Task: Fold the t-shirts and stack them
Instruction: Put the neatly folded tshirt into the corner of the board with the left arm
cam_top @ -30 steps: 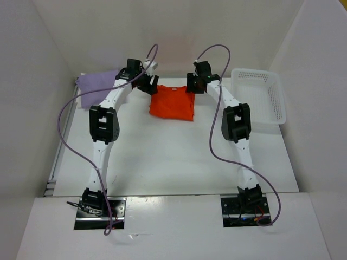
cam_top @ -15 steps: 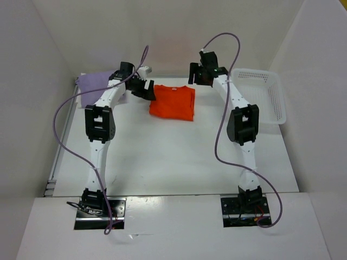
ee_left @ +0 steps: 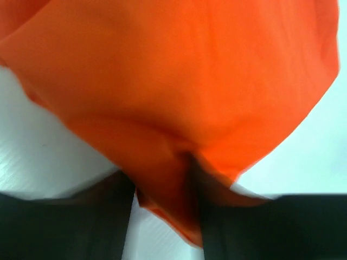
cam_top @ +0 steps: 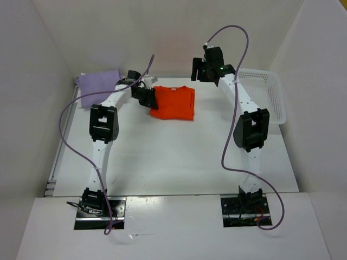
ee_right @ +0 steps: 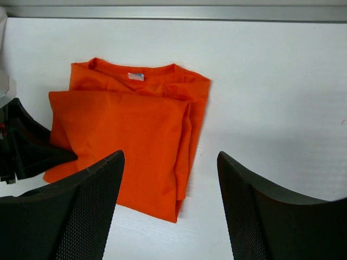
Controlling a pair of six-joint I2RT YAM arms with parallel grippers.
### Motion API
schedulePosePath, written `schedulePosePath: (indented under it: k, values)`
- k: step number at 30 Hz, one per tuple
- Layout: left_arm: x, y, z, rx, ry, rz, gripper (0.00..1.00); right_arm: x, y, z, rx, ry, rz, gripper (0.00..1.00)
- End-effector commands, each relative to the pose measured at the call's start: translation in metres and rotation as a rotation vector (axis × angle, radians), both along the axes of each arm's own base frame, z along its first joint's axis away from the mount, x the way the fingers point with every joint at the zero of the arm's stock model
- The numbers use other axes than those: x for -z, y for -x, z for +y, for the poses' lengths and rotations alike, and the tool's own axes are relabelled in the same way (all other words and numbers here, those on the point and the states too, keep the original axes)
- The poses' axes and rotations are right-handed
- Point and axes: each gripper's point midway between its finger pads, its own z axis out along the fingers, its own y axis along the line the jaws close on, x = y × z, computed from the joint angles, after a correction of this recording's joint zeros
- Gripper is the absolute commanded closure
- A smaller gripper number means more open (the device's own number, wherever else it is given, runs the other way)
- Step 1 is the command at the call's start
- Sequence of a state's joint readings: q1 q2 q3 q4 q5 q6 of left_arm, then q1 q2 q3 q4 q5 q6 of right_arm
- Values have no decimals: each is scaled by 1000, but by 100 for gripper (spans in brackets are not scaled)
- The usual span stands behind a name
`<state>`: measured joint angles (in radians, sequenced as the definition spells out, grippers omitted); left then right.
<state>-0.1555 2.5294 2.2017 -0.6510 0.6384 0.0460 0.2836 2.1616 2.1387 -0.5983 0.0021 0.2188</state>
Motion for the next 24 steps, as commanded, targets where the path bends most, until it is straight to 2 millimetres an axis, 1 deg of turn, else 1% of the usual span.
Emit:
schedulePosePath:
  k: [1,2,3,4,5,6,7,8,9,10,11,12,13,14,15,16,17,18,19,20,21,22,23,24]
  values:
    - [23,17,-9,19,29,98,66,-43,10,-5,16,5,-86,26]
    - [23,19,-14,28,29,99,73,-48,12,-6,11,10,-97,26]
    - [23,19,-14,28,29,99,78,-53,14,-9,22,15,-104,26]
    - [23,19,-14,28,29,99,85,-49,14,-11,32,24,-98,26]
    - [23,19,-14,28,29,99,98,-56,16,-12,32,20,-111,26]
    - [18,17,-13,24,23,87,100,-58,18,-15,36,32,-115,26]
    - [8,11,-11,27,12,47,100,-58,18,-15,36,33,-116,26]
    - [2,8,-9,25,-5,27,100,-64,19,-17,44,34,-127,26]
    - [-3,5,-5,32,-34,-6,100,-65,21,-18,44,34,-126,26]
    - [-16,-3,0,29,-65,-62,100,-65,22,-18,44,34,-126,26]
    - [-19,-11,15,-2,-157,-101,100,-66,24,-18,44,34,-126,26]
    - [-27,-18,19,-4,-214,-152,100,-66,24,-18,44,34,-126,26]
    - [-42,-25,31,8,-288,-229,100,-66,26,-21,52,40,-125,26]
    - [-47,-32,47,-25,-412,-274,100,-71,27,-21,52,37,-134,26]
    - [-47,-35,58,-34,-477,-298,100,-68,27,-21,52,38,-131,26]
    - [-60,-43,78,-59,-584,-359,100,-67,30,-22,52,39,-128,26]
    - [-64,-45,87,-70,-636,-379,100,-73,31,-22,53,35,-138,26]
    - [-70,-47,96,-79,-684,-396,100,-65,32,-22,52,40,-125,26]
    - [-78,-51,104,-97,-726,-426,100,-67,34,-25,61,44,-130,26]
    - [-79,-51,113,-94,-779,-439,100,-73,35,-25,62,40,-144,26]
    - [-84,-53,125,-124,-844,-452,100,-64,37,-26,61,46,-126,26]
    - [-95,-53,130,-140,-869,-476,100,-70,39,-26,61,42,-137,26]
    - [-96,-54,138,-154,-911,-494,100,-72,40,-29,65,52,-146,26]
    - [-106,-55,141,-176,-920,-514,100,-65,41,-29,64,57,-131,26]
